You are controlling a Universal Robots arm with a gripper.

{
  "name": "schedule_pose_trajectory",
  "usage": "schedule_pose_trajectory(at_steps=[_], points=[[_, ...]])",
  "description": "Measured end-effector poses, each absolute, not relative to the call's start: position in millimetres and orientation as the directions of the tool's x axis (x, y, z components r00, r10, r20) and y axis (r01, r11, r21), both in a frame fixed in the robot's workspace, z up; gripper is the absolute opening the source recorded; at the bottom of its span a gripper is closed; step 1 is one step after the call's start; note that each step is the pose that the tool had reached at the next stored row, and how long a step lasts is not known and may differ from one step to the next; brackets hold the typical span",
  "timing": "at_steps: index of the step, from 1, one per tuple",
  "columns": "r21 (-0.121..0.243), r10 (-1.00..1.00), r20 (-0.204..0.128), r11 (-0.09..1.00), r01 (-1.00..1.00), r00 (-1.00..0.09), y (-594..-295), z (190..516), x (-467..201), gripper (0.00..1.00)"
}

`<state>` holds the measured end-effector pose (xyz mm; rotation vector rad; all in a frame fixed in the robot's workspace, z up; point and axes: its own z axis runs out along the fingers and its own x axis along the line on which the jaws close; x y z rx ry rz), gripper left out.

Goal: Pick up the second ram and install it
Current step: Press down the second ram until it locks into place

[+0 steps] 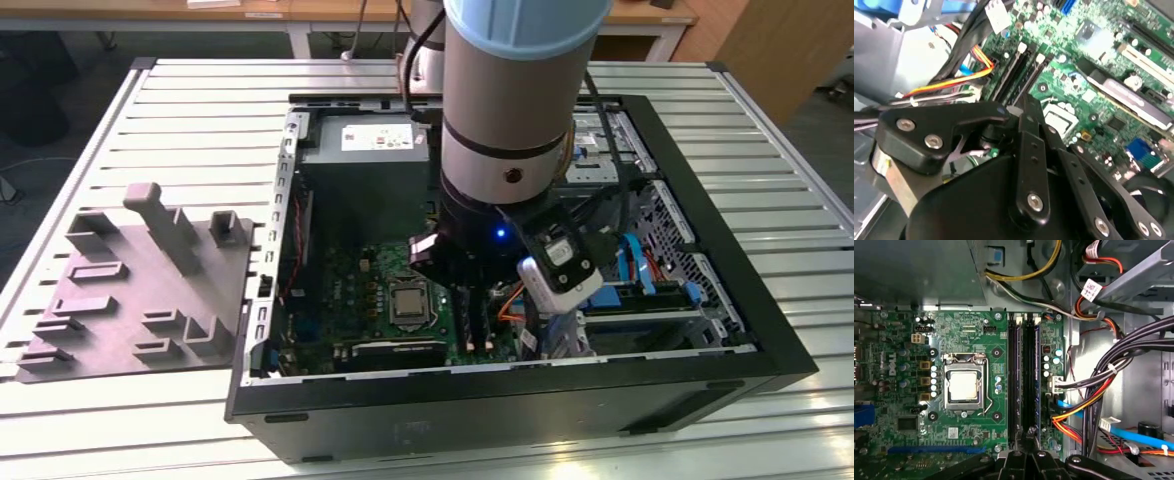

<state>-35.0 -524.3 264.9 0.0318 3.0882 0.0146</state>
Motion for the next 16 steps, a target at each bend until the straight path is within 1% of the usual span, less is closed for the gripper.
schedule_pose_trajectory(at_steps=[4, 13, 16], points=[[0.01, 0.021, -0.053, 1.0, 0.02, -0.998, -522.4, 265.0, -35.0, 0.11], [0.01, 0.021, -0.053, 1.0, 0.02, -0.998, -495.0, 264.7, -35.0, 0.11], [0.01, 0.021, -0.053, 1.0, 0.02, -0.998, -493.0, 264.9, -35.0, 0.11]])
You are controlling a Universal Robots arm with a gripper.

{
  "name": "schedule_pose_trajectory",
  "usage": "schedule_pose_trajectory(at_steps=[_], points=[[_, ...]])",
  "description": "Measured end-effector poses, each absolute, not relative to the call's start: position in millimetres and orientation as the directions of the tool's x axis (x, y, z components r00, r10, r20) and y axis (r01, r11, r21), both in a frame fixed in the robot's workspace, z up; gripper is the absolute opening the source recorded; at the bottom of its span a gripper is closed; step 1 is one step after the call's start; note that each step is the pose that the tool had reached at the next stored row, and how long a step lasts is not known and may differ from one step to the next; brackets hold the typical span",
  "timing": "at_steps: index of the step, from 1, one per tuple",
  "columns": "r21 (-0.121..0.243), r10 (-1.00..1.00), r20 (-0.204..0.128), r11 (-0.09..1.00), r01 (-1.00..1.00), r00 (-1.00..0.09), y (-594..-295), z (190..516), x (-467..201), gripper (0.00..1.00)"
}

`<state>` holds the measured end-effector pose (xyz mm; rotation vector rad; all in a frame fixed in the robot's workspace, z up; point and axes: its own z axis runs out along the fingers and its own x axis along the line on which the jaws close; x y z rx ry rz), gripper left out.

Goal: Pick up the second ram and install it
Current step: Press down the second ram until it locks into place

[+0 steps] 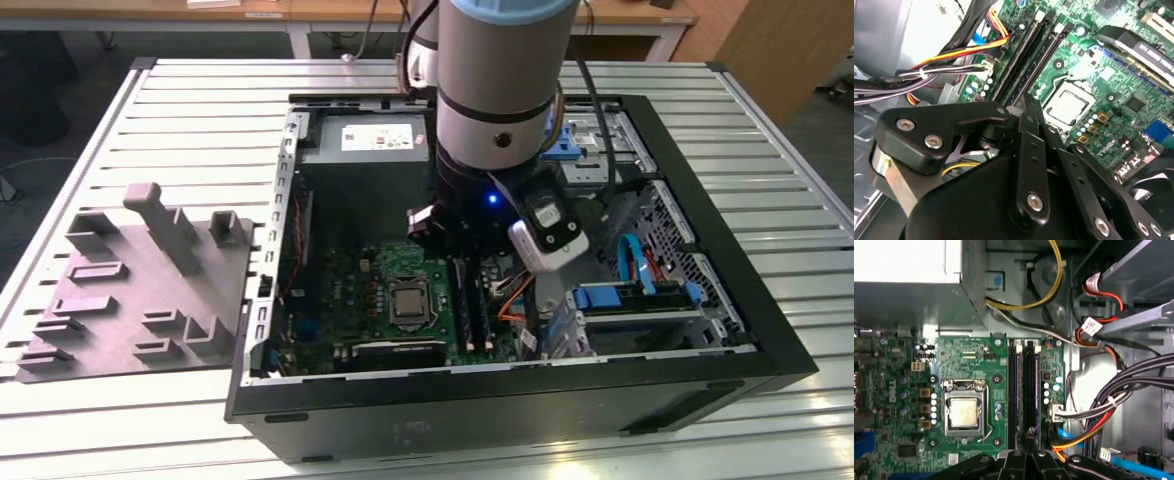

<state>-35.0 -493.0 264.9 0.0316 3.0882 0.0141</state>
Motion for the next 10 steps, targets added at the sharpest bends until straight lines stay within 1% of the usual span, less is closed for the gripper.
schedule_pose_trajectory(at_steps=[4, 10], points=[[0.009, 0.021, -0.053, 1.0, 0.02, -0.998, -493.0, 271.0, -35.0, 0.11], [0.01, 0.021, -0.053, 1.0, 0.02, -0.998, -493.0, 271.9, -35.0, 0.11]])
